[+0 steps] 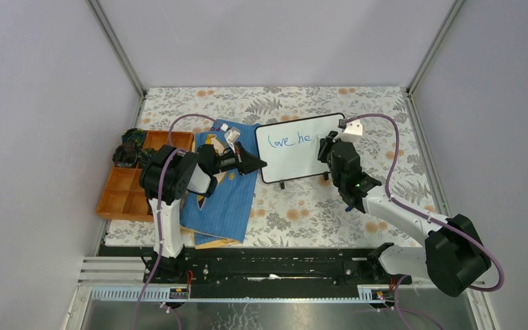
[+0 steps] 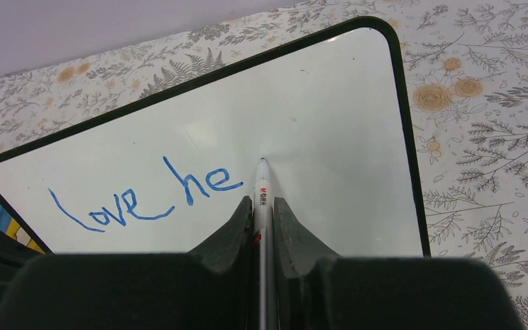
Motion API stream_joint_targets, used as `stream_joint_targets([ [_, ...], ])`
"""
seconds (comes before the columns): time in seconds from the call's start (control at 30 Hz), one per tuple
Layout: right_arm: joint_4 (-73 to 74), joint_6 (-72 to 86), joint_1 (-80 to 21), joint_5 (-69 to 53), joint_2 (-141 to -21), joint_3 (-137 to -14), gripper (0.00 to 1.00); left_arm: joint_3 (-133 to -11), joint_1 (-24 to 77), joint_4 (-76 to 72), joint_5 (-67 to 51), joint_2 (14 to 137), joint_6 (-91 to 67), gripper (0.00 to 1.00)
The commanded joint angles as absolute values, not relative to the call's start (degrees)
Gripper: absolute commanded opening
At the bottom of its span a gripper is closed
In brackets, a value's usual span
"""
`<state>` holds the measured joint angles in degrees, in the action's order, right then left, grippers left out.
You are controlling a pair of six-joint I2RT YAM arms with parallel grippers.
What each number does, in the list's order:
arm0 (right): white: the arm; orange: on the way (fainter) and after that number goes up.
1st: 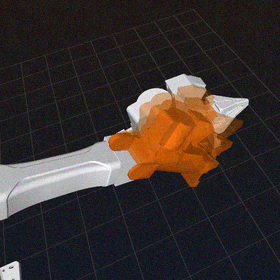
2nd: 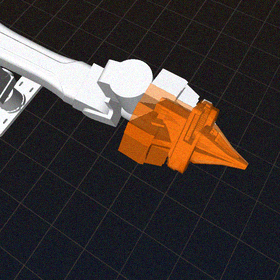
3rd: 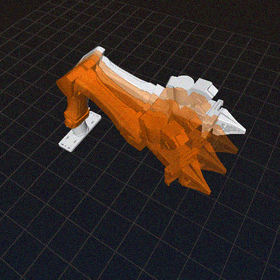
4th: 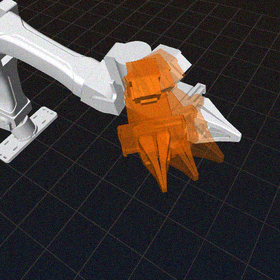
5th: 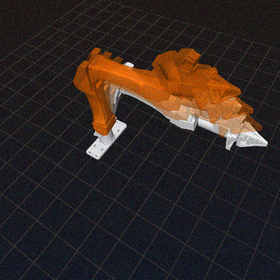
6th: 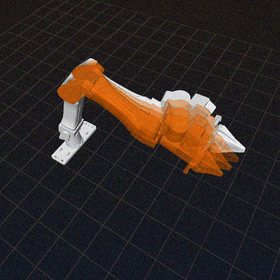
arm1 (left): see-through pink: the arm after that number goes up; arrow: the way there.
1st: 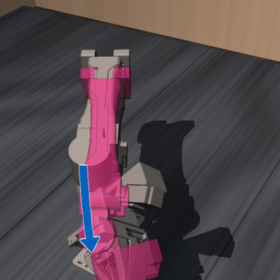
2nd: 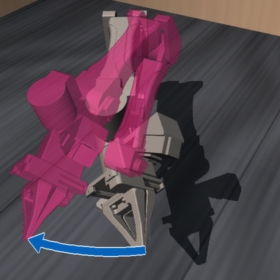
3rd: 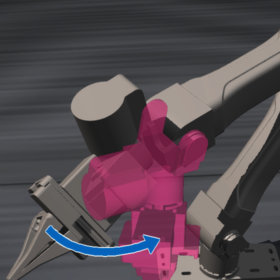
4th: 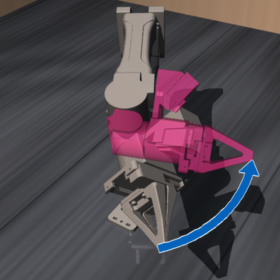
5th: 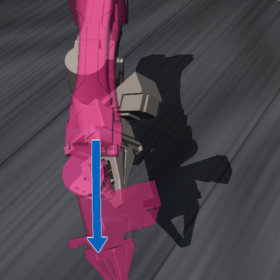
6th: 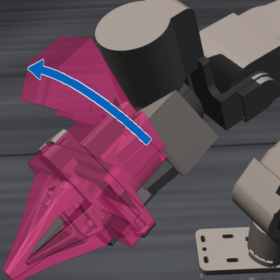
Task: Write a sentence on the whiteboard
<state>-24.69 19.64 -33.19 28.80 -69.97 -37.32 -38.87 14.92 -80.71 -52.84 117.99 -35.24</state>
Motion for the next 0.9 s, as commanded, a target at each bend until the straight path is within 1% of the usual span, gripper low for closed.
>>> stream_joint_targets([
  [0.0,-27.25,20.42,-32.53,28.12,-70.54,-40.20,0.00,-37.45,14.06,-73.74,-50.63,120.30,-30.76,0.00],
  [0.5,-27.27,19.87,-32.54,25.30,-71.64,-40.69,0.00,-37.57,14.06,-73.66,-50.64,120.32,-30.82,0.00],
  [0.87,-23.78,19.64,-32.52,23.03,-71.62,-40.38,0.00,-37.59,14.06,-73.50,-50.45,120.28,-30.83,0.00],
])
